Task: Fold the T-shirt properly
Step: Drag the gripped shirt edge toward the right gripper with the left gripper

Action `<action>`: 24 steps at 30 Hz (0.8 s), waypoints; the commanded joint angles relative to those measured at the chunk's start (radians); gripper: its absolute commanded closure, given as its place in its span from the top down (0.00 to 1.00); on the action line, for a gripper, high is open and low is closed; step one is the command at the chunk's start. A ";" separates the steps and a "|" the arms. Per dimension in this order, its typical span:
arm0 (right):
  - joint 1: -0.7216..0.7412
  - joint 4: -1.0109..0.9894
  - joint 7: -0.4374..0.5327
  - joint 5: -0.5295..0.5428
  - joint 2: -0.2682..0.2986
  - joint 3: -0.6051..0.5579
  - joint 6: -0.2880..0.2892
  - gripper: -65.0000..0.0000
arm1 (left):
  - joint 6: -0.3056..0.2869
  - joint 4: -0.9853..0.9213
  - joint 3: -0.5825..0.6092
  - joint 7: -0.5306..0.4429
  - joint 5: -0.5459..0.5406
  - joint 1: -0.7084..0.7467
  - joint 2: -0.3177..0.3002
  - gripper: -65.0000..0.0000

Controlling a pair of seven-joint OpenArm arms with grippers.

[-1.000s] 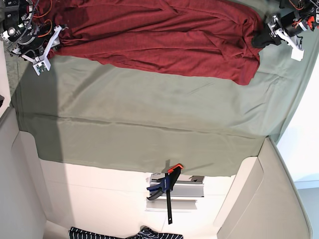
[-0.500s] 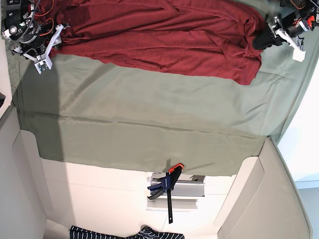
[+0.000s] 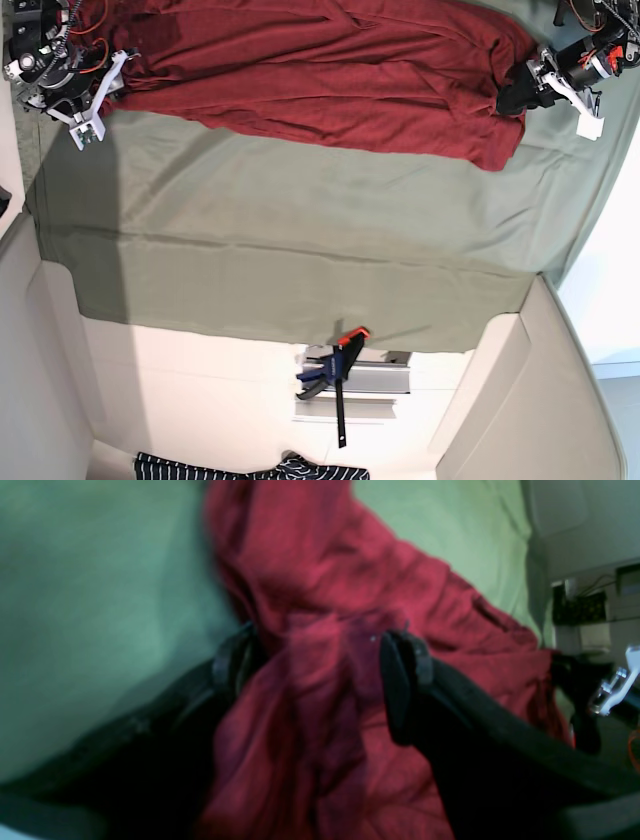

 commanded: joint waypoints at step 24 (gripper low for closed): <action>0.013 0.010 0.007 -0.006 0.013 0.006 -0.006 0.44 | -0.003 0.014 0.092 -0.016 0.063 -0.083 0.000 0.00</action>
